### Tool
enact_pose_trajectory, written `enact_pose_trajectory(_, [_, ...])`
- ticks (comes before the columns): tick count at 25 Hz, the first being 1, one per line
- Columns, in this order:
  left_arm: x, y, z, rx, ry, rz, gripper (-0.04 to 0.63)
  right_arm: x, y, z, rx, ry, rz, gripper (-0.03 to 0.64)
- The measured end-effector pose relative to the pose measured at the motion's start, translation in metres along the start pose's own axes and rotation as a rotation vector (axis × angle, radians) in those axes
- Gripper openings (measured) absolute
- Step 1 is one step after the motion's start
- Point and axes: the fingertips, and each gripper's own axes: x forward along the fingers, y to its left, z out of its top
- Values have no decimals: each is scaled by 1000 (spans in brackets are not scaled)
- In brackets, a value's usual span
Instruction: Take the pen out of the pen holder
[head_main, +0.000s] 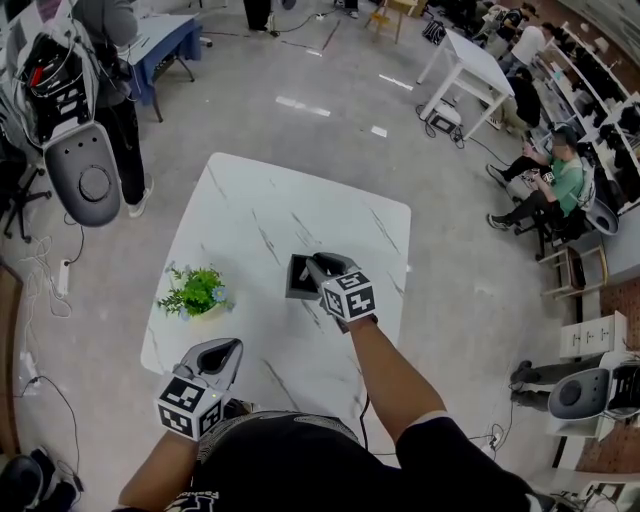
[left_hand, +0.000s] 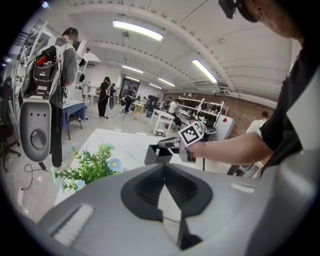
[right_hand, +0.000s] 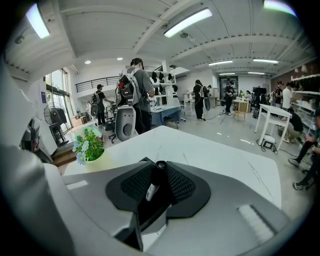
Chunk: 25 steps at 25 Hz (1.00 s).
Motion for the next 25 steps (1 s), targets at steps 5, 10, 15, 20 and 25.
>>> enact_pose_trajectory(5, [-4, 6, -1, -8, -10, 8, 57, 5, 10, 2, -8, -1, 12, 77])
enact_pose_trajectory(10, [-10, 5, 2, -8, -18, 6, 57, 2, 15, 6, 2, 0, 13, 73])
enact_pose_trajectory(15, [-12, 6, 1, -8, -22, -1, 57, -4, 17, 9, 20, -10, 11, 66])
enact_pose_trajectory(20, [-5, 7, 0, 3, -38, -21, 57, -10, 20, 17, 11, -39, 8, 66])
enact_pose_trajectory(25, [-4, -2, 5, 23, -48, -47, 57, -33, 26, 39, -4, -88, 2, 66])
